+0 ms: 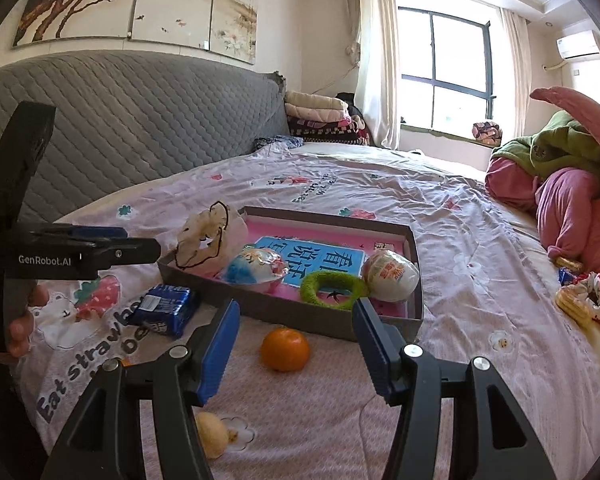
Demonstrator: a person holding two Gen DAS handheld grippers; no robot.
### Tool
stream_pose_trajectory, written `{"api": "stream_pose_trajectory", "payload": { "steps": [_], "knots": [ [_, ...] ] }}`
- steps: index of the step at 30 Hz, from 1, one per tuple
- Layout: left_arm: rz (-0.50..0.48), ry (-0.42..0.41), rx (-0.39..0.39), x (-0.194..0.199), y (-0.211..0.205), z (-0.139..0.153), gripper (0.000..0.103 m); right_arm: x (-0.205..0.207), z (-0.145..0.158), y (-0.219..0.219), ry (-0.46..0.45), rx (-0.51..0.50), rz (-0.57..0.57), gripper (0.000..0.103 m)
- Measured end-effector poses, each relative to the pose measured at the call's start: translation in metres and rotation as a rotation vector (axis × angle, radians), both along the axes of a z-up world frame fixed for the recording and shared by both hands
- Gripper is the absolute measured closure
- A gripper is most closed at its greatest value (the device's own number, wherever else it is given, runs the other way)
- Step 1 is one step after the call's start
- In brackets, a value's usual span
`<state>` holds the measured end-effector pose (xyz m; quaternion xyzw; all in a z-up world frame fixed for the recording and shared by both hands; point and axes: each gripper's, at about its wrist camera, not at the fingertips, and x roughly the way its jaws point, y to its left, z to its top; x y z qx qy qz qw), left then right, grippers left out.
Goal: Organize objects
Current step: 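Withdraw both tools from the box toward the oranges and walnut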
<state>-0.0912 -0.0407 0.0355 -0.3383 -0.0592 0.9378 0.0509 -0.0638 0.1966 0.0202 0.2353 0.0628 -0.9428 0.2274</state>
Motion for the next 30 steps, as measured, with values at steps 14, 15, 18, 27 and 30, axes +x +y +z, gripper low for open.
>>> {"api": "stream_pose_trajectory", "payload": {
  "steps": [14,15,18,27,30],
  "knots": [
    [0.037,0.008,-0.016,0.032,-0.003,-0.010,0.028,0.041,0.001,-0.010,0.055,0.033,0.015,0.043],
    [0.040,0.010,-0.022,0.034,-0.002,-0.010,0.028,0.043,0.001,-0.011,0.058,0.034,0.018,0.043],
    [0.041,0.005,-0.030,0.041,0.000,-0.012,0.028,0.049,0.000,-0.013,0.061,0.044,0.018,0.042],
    [0.025,-0.017,-0.052,0.059,0.012,-0.021,0.028,0.063,0.000,-0.016,0.074,0.060,0.017,0.042],
    [0.021,-0.023,-0.047,0.066,0.015,-0.022,0.028,0.066,0.000,-0.016,0.072,0.064,0.017,0.042]
  ]
}}
